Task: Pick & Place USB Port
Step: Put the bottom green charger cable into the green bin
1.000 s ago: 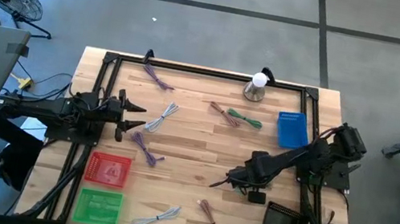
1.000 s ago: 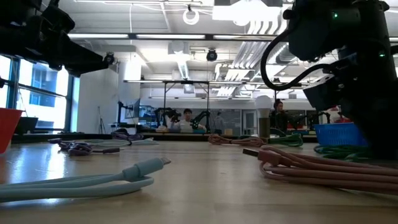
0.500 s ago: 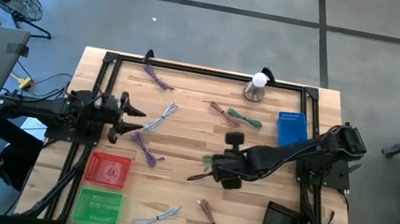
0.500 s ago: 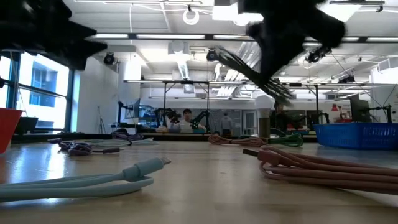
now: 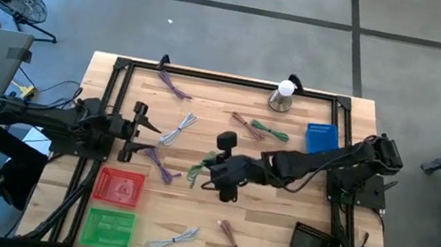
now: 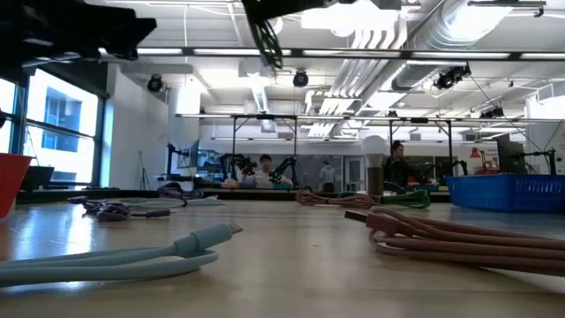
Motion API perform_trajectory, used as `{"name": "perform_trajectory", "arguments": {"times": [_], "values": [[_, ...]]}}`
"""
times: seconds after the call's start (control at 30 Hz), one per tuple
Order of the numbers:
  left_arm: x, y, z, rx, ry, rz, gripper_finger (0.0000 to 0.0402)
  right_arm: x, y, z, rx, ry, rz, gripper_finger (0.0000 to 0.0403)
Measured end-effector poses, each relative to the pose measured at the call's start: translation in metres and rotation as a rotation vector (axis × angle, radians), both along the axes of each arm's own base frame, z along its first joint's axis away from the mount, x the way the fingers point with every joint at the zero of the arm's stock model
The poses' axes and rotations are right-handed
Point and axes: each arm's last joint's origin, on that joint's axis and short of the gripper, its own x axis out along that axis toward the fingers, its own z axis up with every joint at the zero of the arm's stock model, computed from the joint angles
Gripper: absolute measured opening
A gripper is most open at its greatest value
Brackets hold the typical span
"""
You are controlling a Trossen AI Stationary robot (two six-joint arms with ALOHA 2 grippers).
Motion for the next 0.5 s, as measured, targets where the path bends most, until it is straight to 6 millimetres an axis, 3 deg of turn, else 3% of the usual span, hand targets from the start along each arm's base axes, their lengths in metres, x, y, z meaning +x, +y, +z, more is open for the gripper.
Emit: {"name": "perform_trajectory", "arguments": {"times": [0.3, 0.5], "values": [[0.025, -0.003, 0.009, 0.1, -0.17, -0.143, 0.0206, 0.008, -0.019, -0.011, 0.043, -0.114, 0.089, 0.0007], [0.051, -0.007, 0.025, 0.066, -0.089, -0.234, 0.0206, 0.008, -0.023, -0.014, 0.063, -0.121, 0.094, 0.0007]]}}
